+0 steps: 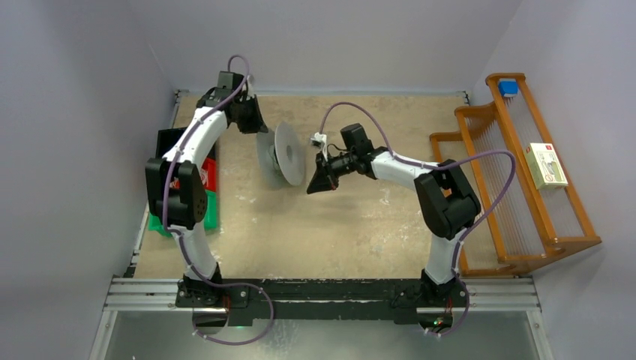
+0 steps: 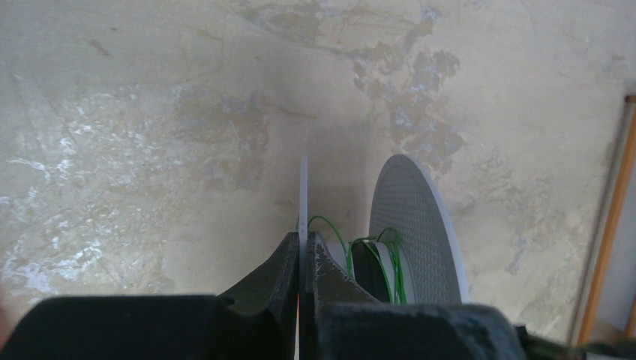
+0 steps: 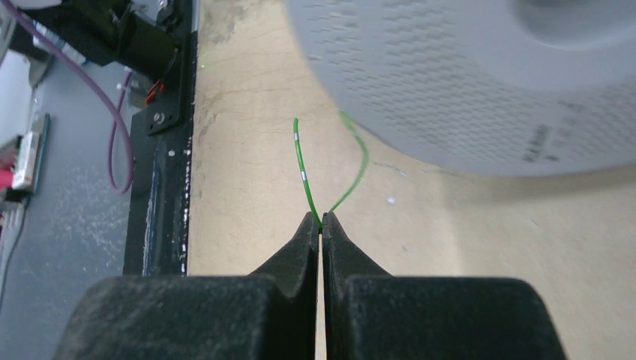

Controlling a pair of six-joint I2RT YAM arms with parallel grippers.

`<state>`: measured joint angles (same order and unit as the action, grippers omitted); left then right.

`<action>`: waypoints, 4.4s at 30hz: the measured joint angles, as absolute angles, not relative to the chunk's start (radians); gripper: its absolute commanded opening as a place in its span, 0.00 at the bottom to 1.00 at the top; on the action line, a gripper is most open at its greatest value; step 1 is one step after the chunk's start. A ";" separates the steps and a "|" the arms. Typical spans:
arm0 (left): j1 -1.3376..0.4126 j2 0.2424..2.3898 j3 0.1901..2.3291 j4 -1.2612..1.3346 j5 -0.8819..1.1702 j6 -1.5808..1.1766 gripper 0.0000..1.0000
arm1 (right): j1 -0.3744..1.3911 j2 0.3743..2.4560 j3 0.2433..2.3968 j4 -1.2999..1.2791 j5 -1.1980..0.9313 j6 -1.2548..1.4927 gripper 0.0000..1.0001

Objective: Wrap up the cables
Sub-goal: Wrap the cable around the cable reel, then place the cable reel at the center of the board.

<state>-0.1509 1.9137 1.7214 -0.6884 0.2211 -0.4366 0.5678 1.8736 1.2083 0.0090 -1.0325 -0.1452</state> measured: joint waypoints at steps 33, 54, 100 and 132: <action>-0.012 1.731 1.235 -0.239 0.442 -0.650 0.00 | 0.509 2.010 1.227 0.086 -0.977 0.020 0.00; 0.091 1.722 1.161 -0.183 0.442 -0.725 0.00 | 0.535 1.979 1.213 0.086 -0.862 -0.033 0.00; 0.117 1.852 1.132 -0.007 0.742 -0.643 0.00 | 0.440 2.428 1.639 -0.012 -1.166 0.269 0.00; 0.111 1.969 1.201 0.006 0.943 -0.532 0.00 | 0.405 2.449 1.554 0.281 -1.304 0.612 0.00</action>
